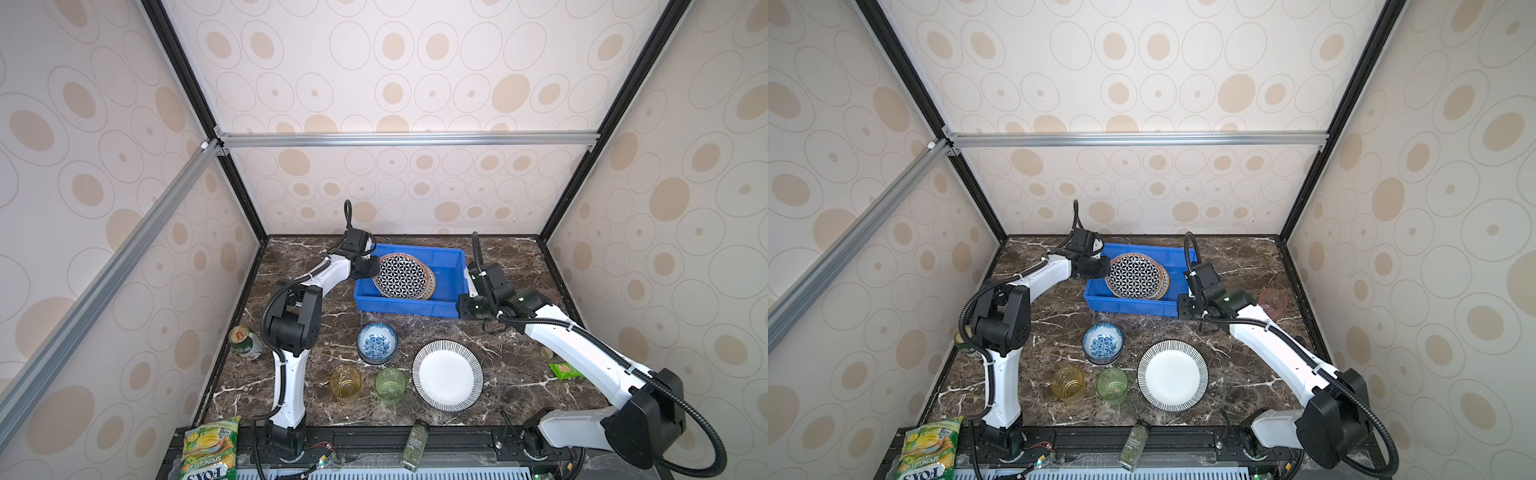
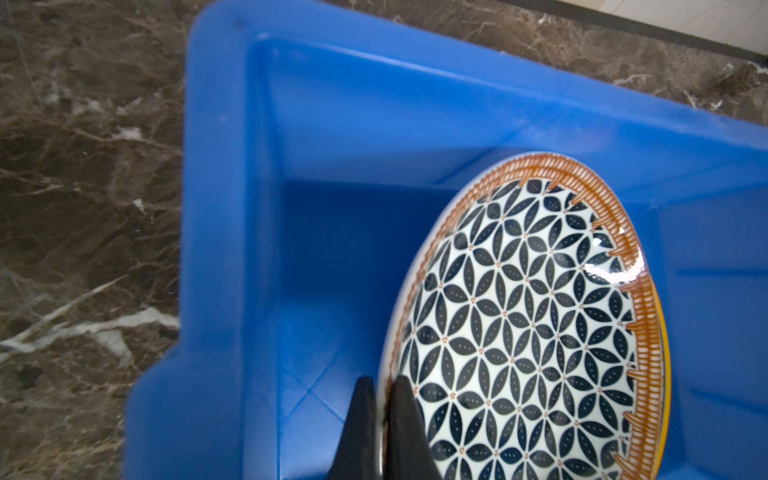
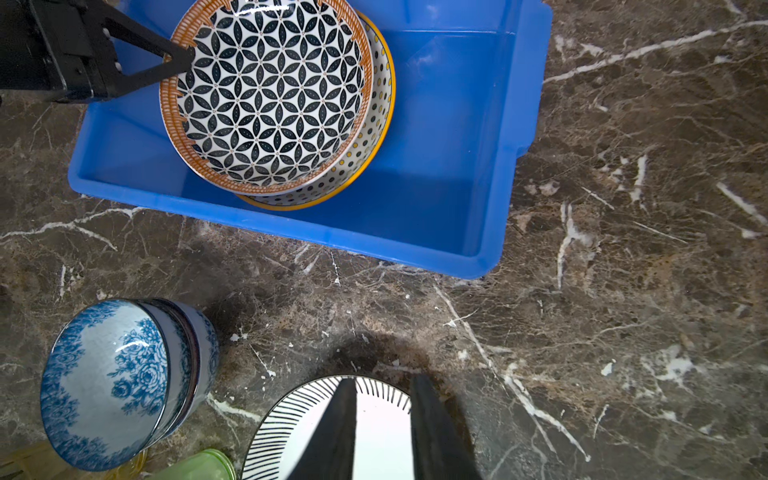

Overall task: Place the mixed dishes into the plastic bin
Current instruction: 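Keep the left gripper on the plate rim inside the bin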

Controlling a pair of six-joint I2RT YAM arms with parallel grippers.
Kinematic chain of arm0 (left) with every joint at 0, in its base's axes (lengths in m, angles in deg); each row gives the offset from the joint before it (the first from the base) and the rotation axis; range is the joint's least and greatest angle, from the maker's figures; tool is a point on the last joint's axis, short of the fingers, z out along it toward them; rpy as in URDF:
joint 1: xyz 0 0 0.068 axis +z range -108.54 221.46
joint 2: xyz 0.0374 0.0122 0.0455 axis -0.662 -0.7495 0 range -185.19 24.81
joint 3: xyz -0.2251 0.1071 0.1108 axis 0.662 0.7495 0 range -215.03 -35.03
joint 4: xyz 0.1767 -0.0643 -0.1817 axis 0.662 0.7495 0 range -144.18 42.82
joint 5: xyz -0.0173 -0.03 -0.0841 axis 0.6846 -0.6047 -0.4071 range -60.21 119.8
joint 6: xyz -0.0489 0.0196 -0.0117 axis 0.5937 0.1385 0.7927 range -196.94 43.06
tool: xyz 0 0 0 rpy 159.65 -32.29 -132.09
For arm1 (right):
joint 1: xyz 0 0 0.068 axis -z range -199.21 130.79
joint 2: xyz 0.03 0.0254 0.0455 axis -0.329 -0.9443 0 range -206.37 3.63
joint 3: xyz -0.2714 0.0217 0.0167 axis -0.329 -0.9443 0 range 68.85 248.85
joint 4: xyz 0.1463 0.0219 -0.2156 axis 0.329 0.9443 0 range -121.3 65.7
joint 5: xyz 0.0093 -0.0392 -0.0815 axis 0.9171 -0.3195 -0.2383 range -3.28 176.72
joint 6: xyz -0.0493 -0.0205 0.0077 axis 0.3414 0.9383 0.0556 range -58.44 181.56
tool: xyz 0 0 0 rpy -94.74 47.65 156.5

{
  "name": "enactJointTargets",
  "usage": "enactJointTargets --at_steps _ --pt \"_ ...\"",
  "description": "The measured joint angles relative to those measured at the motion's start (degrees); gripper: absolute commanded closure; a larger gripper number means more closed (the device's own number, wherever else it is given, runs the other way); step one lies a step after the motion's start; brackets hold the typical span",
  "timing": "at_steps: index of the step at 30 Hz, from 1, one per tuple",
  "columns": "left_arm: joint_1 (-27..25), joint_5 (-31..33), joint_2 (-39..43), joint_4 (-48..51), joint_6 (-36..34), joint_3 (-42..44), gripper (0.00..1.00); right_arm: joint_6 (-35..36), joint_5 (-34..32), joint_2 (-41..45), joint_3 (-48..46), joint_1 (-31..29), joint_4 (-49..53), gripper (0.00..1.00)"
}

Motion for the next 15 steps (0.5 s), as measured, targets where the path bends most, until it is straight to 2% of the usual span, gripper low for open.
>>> enactJointTargets --at_steps 15 --pt "-1.18 3.69 0.11 2.14 0.22 -1.27 0.95 -0.48 0.44 0.44 -1.81 0.0 -1.36 0.73"
